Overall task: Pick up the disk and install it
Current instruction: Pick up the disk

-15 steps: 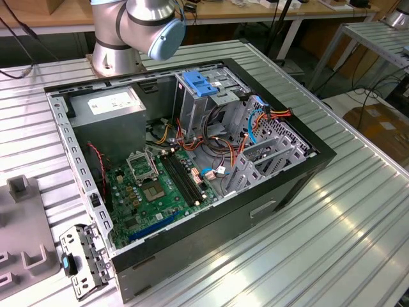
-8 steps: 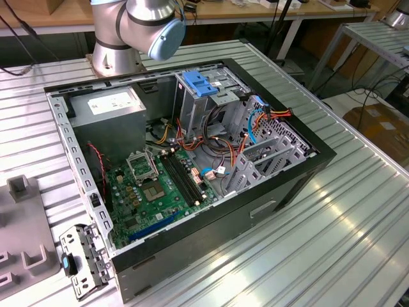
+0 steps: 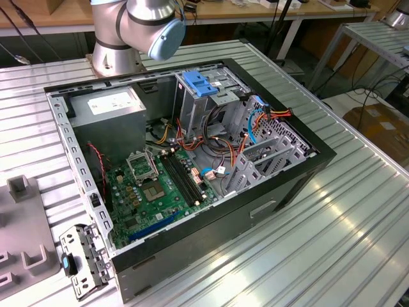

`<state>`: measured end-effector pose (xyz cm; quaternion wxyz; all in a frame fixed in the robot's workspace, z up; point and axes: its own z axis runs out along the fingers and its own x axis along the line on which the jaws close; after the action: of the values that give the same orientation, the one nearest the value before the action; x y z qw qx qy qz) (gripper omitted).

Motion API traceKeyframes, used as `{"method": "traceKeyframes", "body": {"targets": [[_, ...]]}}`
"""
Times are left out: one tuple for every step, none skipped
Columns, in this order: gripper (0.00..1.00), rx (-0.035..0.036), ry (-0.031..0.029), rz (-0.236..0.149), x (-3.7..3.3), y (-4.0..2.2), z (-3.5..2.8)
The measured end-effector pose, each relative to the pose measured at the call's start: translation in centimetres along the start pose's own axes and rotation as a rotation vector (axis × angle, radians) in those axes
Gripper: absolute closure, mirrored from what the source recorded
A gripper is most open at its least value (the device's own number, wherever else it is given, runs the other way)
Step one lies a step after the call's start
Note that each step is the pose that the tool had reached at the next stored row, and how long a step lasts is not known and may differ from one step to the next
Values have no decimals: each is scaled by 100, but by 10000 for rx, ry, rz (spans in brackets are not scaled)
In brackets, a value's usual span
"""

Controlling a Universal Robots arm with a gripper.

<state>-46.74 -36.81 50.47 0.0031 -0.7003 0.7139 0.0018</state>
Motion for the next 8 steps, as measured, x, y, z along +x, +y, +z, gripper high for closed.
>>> {"method": "traceKeyframes", "body": {"targets": [[63, 1, -1, 0, 0, -8, 1], [63, -1, 0, 0, 0, -16, 0], [63, 0, 0, 0, 0, -25, 0], [63, -1, 0, 0, -1, -40, 0], [63, 0, 0, -1, -1, -54, 0], [63, 1, 0, 0, -1, -61, 0], [63, 0, 0, 1, -2, -64, 0], [63, 1, 0, 0, -1, -71, 1]]}}
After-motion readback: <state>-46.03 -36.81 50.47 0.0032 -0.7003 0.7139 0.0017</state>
